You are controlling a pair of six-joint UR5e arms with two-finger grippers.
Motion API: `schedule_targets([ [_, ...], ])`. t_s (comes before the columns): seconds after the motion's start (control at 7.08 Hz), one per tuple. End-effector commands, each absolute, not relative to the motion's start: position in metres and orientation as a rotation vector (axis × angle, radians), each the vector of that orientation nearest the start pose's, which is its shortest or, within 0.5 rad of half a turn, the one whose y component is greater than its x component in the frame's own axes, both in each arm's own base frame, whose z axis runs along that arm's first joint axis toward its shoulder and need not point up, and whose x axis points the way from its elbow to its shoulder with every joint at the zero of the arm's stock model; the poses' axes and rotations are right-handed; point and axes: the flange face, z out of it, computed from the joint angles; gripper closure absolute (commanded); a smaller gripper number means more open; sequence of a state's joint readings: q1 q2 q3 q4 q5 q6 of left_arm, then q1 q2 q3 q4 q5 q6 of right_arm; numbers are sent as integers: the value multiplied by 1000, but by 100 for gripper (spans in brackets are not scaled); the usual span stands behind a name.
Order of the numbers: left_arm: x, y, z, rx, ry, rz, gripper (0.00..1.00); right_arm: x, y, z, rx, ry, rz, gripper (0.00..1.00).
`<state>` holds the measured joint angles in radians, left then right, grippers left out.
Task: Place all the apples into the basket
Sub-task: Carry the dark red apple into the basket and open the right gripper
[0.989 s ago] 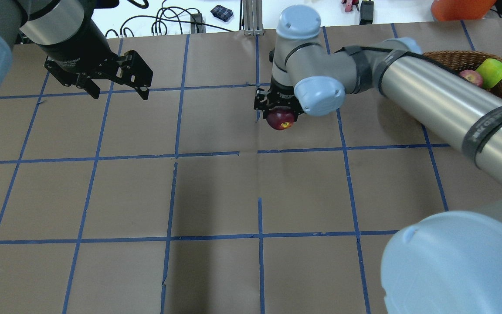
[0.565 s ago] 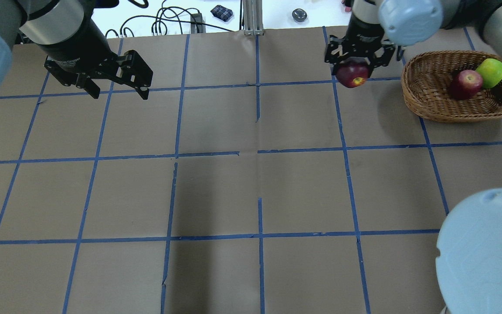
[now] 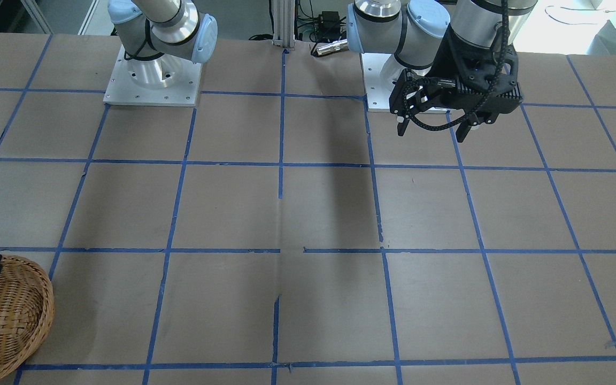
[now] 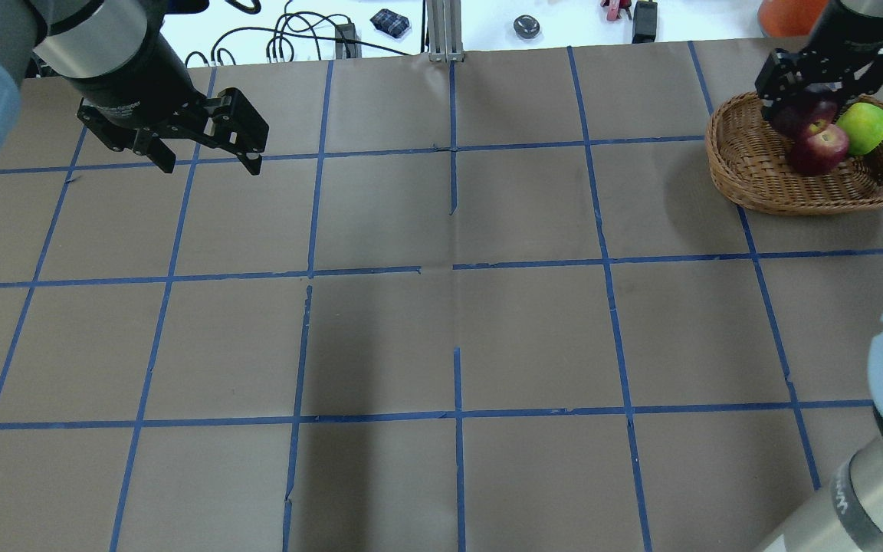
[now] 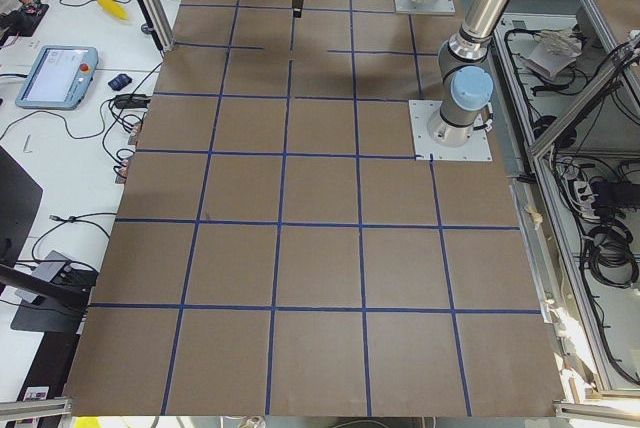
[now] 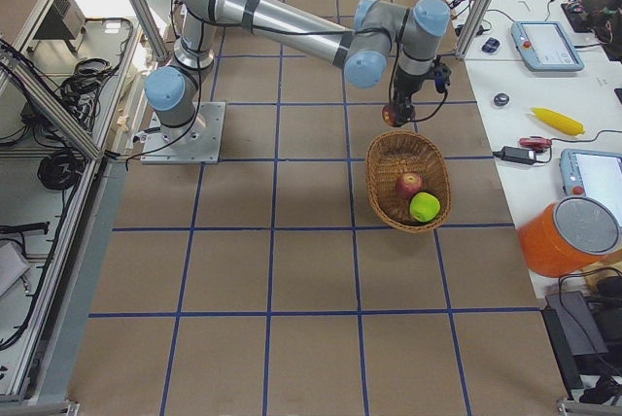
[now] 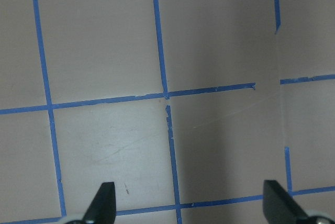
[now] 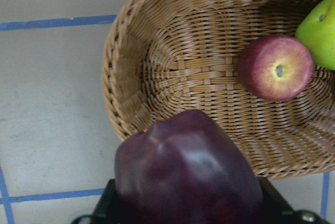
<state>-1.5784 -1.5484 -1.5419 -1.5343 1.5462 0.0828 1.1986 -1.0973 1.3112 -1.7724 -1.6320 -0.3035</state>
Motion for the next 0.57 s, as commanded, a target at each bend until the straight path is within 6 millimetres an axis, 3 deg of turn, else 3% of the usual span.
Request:
schedule_targets([
  [0.0,-139,-488,518,145,3156,-144,0,-161,-690,321,164,3185,8,100],
  [0.14,-139,-488,518,145,3156,-144,0,-160,-697,295,220,3166,53,100],
  [0.42,-139,-488,518,145,3156,-142,0,-148,-706,282,375,3107,27,96],
])
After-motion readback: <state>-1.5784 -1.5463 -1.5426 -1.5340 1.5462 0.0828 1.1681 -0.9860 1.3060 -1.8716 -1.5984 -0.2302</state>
